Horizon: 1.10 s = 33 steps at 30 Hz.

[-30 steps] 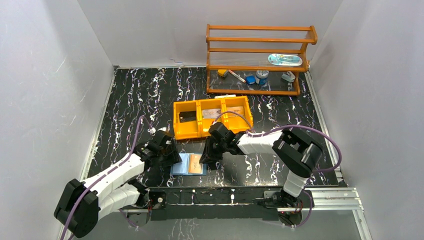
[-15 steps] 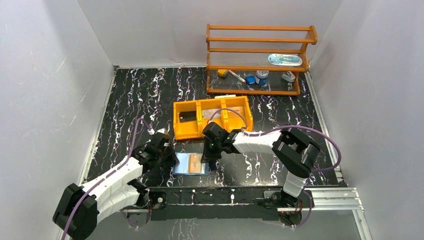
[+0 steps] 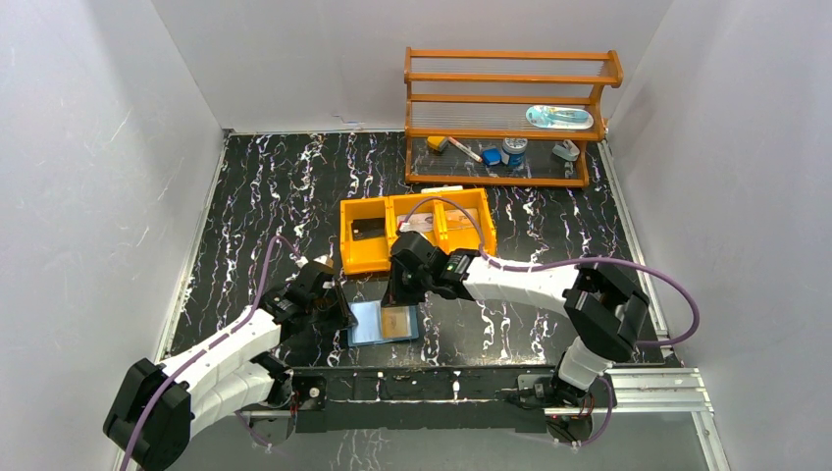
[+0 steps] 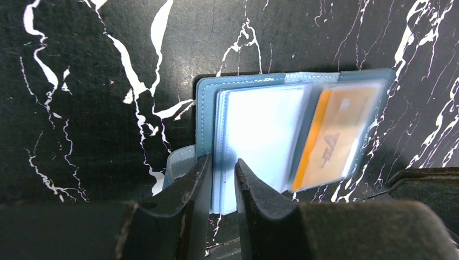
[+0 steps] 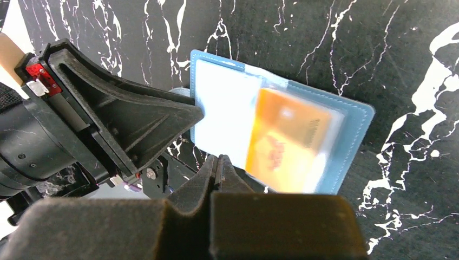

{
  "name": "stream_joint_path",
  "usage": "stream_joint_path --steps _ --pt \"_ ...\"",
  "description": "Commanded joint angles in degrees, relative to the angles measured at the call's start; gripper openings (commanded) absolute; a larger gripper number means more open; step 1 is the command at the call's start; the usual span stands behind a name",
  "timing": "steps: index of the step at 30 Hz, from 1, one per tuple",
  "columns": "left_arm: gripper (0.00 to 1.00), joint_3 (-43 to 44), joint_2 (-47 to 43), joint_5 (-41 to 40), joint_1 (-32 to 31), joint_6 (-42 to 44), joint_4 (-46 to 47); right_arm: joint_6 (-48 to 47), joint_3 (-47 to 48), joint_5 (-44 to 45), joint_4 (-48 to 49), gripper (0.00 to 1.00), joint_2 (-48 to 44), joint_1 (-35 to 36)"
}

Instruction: Take the credit cards out of the card holder

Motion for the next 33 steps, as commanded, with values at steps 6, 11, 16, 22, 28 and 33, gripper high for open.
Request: stream_joint_path --steps 6,11,16,22,28,33 --pt "0.21 -1.08 -0.26 1.81 -0.25 0.04 -1.45 -0.82 2.17 2.39 -2.73 0.03 1.64 0.62" --pt "0.21 -0.83 -0.44 1.89 -0.29 0.12 -1.39 1.62 -2.85 5.22 -3.65 0.30 -1.36 -0.28" --pt "0.25 -0.40 -0.36 2.42 -0.25 0.50 -1.23 1.79 -5.20 1.85 -0.80 0.36 -0.46 -1.44" --pt "0.26 -0.73 -0.24 3.44 -0.28 0.31 -0.78 2.24 -5.76 -0.15 0.04 0.44 3.92 -1.41" --pt "0.20 -1.83 0.72 5.40 -0.30 0.40 1.08 3.63 -6.99 -4.79 5.24 0.45 5.33 -1.43" --pt "0.17 -2.66 1.09 6.64 -0.26 0.31 2.43 4.04 -6.65 -8.24 12.07 0.41 3.12 -1.46"
